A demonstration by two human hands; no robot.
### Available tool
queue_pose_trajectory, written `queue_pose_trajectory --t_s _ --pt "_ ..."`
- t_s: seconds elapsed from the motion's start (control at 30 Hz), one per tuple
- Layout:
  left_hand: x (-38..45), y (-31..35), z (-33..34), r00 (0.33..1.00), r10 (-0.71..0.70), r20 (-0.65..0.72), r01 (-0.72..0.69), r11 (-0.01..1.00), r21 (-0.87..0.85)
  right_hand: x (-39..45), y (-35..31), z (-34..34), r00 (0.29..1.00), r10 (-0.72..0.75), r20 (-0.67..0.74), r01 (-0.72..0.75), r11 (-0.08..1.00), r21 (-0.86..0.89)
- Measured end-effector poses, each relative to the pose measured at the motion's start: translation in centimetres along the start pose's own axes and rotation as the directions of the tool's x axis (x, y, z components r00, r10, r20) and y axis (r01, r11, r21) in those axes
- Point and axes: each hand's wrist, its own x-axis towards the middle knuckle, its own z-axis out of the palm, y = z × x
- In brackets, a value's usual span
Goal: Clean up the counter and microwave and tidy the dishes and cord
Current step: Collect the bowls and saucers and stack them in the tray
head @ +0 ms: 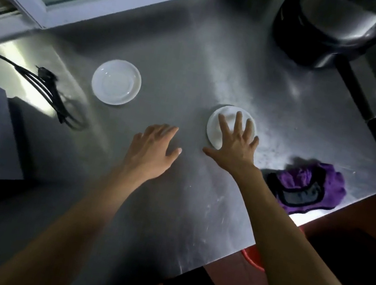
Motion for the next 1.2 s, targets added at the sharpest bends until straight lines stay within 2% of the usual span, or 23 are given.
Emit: queue_pose_trajectory --t_s 0.33,0.57,0.8,0.97,1.2 --pt "3.3 -0.9 -0.2 0.998 -0.056 0.008 0.056 0.998 -0.010 4.6 0.8 -0.2 0.998 0.004 0.065 -0.002 0.999 -0.032" --pt "4.8 -2.2 -0.2 0.998 -0.067 0.010 0.067 0.997 -0.028 4.8 -1.1 0.2 0.998 -0.038 -0.047 0.036 0.999 -0.038" --pt "6.7 -6.2 -1.8 0.993 -0.079 -0.087 0.079 0.997 -0.004 5.9 -5.8 0.2 0.992 -0.112 -0.055 0.113 0.994 0.014" --pt "8.7 -9.2 -3.2 0.963 -0.263 -0.058 0.261 0.964 -0.043 6.8 -8.9 0.0 0.983 -0.165 -0.076 0.167 0.985 0.029" --pt "12.1 -12.7 -3.9 0.937 -0.349 -0.029 0.348 0.937 -0.026 8.8 -12.2 -0.5 0.975 -0.206 -0.082 0.211 0.976 0.059"
